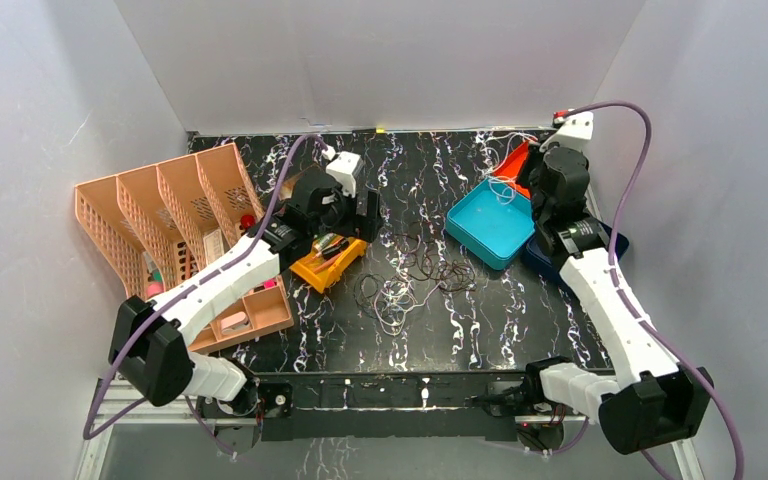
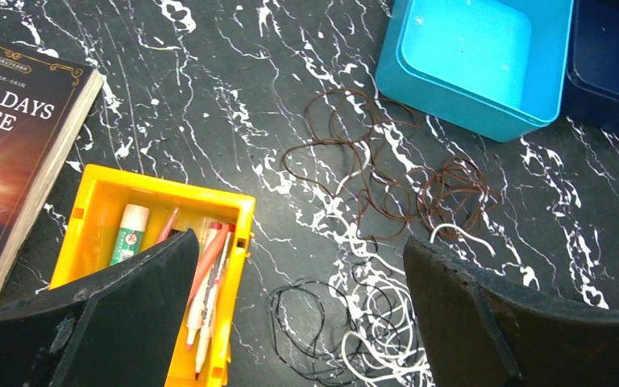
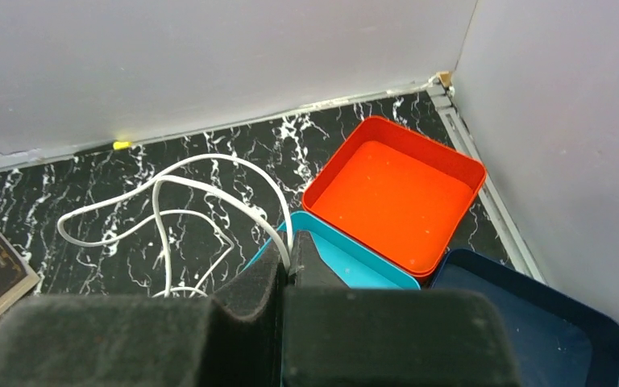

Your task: Untangle the cables

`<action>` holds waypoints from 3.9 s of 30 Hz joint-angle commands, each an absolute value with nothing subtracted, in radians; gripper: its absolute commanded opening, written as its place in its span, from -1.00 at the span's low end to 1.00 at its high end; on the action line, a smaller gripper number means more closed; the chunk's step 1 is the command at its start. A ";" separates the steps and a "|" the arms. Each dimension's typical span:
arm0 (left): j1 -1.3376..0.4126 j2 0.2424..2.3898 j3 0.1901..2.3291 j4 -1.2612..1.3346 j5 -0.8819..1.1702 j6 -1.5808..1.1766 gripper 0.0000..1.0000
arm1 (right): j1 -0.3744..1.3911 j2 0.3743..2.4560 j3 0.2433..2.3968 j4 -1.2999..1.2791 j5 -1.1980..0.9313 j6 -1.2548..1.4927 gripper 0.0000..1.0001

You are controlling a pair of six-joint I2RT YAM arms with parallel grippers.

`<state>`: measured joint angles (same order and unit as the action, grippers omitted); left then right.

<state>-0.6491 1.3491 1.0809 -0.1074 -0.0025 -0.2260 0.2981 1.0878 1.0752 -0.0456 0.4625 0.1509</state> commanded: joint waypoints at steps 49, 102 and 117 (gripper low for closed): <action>-0.571 1.424 1.065 -0.057 0.083 -0.227 0.97 | 0.014 1.130 0.916 -0.244 1.158 0.779 -1.00; -0.571 1.430 1.078 -0.075 0.093 -0.220 0.97 | -0.132 1.637 1.224 -0.270 0.475 0.708 0.53; -0.569 1.431 1.080 -0.078 0.097 -0.216 0.97 | -0.141 1.863 1.387 -0.318 0.445 0.746 0.37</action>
